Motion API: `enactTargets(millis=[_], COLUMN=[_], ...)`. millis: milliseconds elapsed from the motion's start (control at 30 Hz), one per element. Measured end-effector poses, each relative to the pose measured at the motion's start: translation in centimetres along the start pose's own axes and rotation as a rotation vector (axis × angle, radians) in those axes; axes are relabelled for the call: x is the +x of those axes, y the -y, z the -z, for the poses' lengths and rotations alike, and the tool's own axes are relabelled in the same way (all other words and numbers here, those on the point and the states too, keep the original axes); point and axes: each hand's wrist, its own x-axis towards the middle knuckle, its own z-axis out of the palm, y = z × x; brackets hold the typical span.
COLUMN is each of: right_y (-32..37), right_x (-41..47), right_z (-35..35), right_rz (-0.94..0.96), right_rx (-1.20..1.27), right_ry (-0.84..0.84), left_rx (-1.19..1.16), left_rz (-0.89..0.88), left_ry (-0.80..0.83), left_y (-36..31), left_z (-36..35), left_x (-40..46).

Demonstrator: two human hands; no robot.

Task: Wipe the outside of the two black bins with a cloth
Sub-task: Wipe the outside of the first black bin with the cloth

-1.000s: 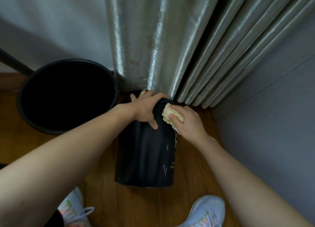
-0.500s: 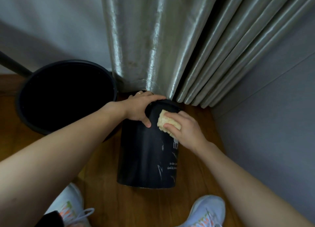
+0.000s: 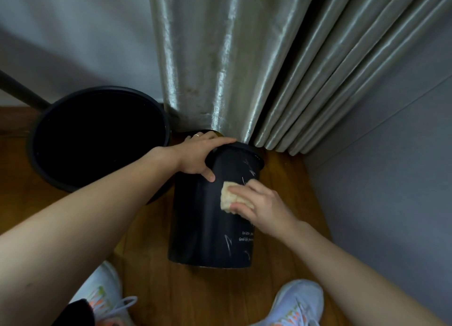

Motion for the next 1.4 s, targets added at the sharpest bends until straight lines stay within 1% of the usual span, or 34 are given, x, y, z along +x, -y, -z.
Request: enactTargets(millis=[67,100,200,267,333,400,467,500,533,567,667,733,800,900,933,967,1000,1100,1167,1233,1333,1400], right_y=[-0.4,-0.6,-1.1,-1.0,-0.4,0.2,0.5,0.5,0.4,0.4,0.5,0.7,0.8,1.1,0.9,0.6,0.3,-0.3,-0.3,0.2,1.0,0.7], right_x=[0.0,0.5,2.5,2.5,1.3,-0.3,-1.1,-0.9,-0.3,0.5,3.1,3.4,1.9,-1.5,-2.1,-2.2,-1.9,-0.4,-0.3,-1.3,-3.8,-4.2], right_z=[0.3,0.4,0.9,0.7,0.1,-0.3,-0.5,-0.4,-0.2,0.0,0.6,0.3,-0.1,-0.7,-0.8,-0.8,-0.8,-0.5,-0.9,-1.4,-2.4,-2.6], right_rz=[0.031,0.014,-0.146,-0.185,-0.115,0.008,0.118,0.141,0.128,0.076,-0.150,-0.172,-0.089,0.097,0.127,0.125,0.095,-0.084,-0.139,-0.079,0.148,0.221], right_rx=[-0.023,-0.040,-0.065,-0.048,-0.008,0.024,0.001,-0.020,-0.041,-0.057,-0.061,-0.071,-0.044,-0.040,-0.044,-0.045,-0.036,0.007,0.026,0.056,0.029,-0.008], right_ry=[0.038,0.019,-0.113,-0.144,-0.100,-0.014,0.070,0.085,0.067,0.028,-0.086,-0.097,-0.058,0.098,0.141,0.146,0.106,-0.093,-0.141,-0.124,0.009,0.063], left_rx=[0.011,0.012,0.008,0.009,0.011,0.013,0.004,0.002,0.002,0.004,-0.007,-0.011,-0.015,-0.016,-0.015,-0.014,-0.015,-0.009,-0.011,-0.018,-0.025,-0.029], left_rz=[-0.008,-0.012,-0.016,-0.014,-0.013,-0.017,-0.019,-0.023,-0.027,-0.030,-0.027,-0.026,-0.025,-0.024,-0.024,-0.024,-0.025,-0.025,-0.021,-0.013,-0.019,-0.023], left_ry=[0.002,0.005,0.009,0.007,0.002,-0.008,-0.014,-0.014,-0.012,-0.009,-0.006,-0.005,-0.003,-0.010,-0.013,-0.015,-0.016,-0.013,-0.008,-0.012,-0.020,-0.025], left_y=[0.1,0.0,-0.1,0.0,0.1,0.4,0.6,0.6,0.7,0.6,0.4,0.3,0.5,0.8,0.9,0.9,0.8,0.4,0.4,0.4,0.8,0.9], left_z=[-0.2,-0.3,-0.4,-0.3,-0.2,-0.1,-0.1,-0.2,-0.2,-0.2,-0.2,-0.2,-0.1,-0.2,-0.3,-0.3,-0.4,-0.3,-0.2,-0.1,-0.2,-0.3], left_x=[0.2,0.3,0.5,0.4,0.2,0.1,0.1,0.1,0.1,0.1,-0.1,-0.1,-0.2,-0.2,-0.2,-0.2,-0.1,-0.1,-0.2,-0.3,-0.4,-0.4])
